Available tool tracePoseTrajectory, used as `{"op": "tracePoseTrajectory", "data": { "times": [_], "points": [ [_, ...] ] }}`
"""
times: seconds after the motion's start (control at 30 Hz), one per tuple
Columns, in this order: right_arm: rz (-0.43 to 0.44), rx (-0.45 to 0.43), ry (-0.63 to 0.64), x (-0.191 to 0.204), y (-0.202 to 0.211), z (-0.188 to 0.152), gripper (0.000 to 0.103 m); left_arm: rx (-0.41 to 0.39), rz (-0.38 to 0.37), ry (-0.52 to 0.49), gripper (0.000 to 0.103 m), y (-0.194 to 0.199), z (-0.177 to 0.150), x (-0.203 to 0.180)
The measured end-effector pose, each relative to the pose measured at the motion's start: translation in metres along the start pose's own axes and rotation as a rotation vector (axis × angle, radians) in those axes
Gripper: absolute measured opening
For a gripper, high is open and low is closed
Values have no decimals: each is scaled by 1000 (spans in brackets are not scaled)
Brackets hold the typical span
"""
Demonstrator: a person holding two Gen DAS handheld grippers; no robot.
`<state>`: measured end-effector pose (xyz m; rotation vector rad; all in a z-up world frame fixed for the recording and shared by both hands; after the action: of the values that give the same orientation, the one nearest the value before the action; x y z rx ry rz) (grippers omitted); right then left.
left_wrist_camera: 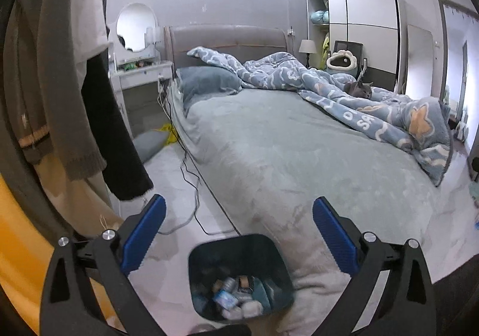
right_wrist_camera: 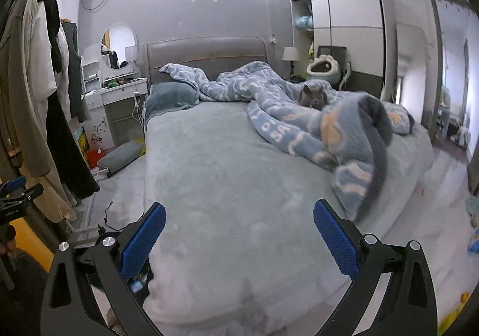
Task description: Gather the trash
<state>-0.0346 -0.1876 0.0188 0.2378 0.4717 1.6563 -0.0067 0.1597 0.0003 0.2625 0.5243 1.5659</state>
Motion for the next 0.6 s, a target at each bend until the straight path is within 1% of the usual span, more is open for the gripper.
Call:
{"op": "tracePoseTrajectory", "data": {
  "times": [0.07,0.13,0.27,0.4,0.47,0.6],
  "points": [
    [12,-8,1,1,9,-3,100,12,-11,11,100,4,-7,2],
    [54,14,25,7,8,-9,100,20,-13,19,100,5,-12,2],
    [49,31,55,7,8,-13,100,9,-8,36,100,5,-13,2],
    [89,10,35,5,13,-13,100,23,-10,46,100,1,-15,1],
    [95,2,21,1,15,-13,100,24,-14,38,100,1,-17,-2],
    [95,5,34,2,17,-13,100,26,-12,32,100,-1,-18,-7]
  ]
}}
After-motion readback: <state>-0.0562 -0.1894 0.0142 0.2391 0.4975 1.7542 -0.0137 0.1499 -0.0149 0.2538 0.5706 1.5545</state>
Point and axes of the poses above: each gripper's, at about its wrist camera, not at the fingertips, and y roughly against the way its jaws point, x to its left, z to its top, the point moved 7 cm from there along -y, roughly the way its jaws point, and after that the axes turned 12 degrees about y, right-handed, at the moved point
